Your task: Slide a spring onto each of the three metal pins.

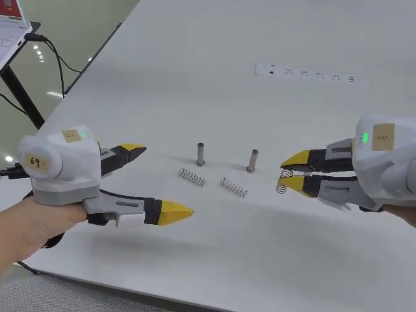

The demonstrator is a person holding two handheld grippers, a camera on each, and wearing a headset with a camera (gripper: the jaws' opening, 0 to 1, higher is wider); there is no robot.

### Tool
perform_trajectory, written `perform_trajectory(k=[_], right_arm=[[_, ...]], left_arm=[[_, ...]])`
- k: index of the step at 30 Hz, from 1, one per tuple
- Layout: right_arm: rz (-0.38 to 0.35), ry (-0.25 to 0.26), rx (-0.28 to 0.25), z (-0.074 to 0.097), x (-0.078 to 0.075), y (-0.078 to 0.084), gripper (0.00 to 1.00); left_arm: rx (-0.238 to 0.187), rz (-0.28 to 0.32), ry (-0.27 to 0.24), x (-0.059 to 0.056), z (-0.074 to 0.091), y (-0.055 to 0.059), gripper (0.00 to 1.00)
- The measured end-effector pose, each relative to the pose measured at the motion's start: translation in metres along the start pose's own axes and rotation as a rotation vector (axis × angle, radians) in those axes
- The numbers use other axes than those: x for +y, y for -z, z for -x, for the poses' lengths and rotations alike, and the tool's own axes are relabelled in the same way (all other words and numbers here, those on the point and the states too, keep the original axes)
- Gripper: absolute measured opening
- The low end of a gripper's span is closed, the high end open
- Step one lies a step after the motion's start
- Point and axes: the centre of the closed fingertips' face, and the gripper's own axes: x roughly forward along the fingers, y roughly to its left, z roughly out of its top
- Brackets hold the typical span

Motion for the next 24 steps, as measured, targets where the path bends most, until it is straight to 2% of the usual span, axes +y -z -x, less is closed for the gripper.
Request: perform_trajectory(k=[2, 6, 13, 20, 24], right_arm=[[-0.018, 0.014, 0.002, 0.003, -0.005, 0.004, 0.07], [-0.061, 0.056, 0.006, 0.008, -0.018, 0.012, 0.07], [-0.071, 0.119, 0.031, 0.016, -0.041, 0.022, 0.07], [-0.088, 0.157, 0.05, 0.018, -0.059, 0.029, 0.07], [-0.134, 0.181, 0.046, 0.018, -0.068, 0.033, 0.07]], left_arm=[[0.007, -0.001, -0.001, 0.001, 0.001, 0.001, 0.98], [-0.007, 0.005, -0.005, 0.001, 0.001, -0.003, 0.98], [-0.003, 0.002, -0.005, 0.001, 0.0, -0.002, 0.98], [-0.004, 0.01, -0.009, 0.002, 0.001, -0.002, 0.98], [-0.005, 0.013, -0.013, 0.002, 0.002, -0.002, 0.98]])
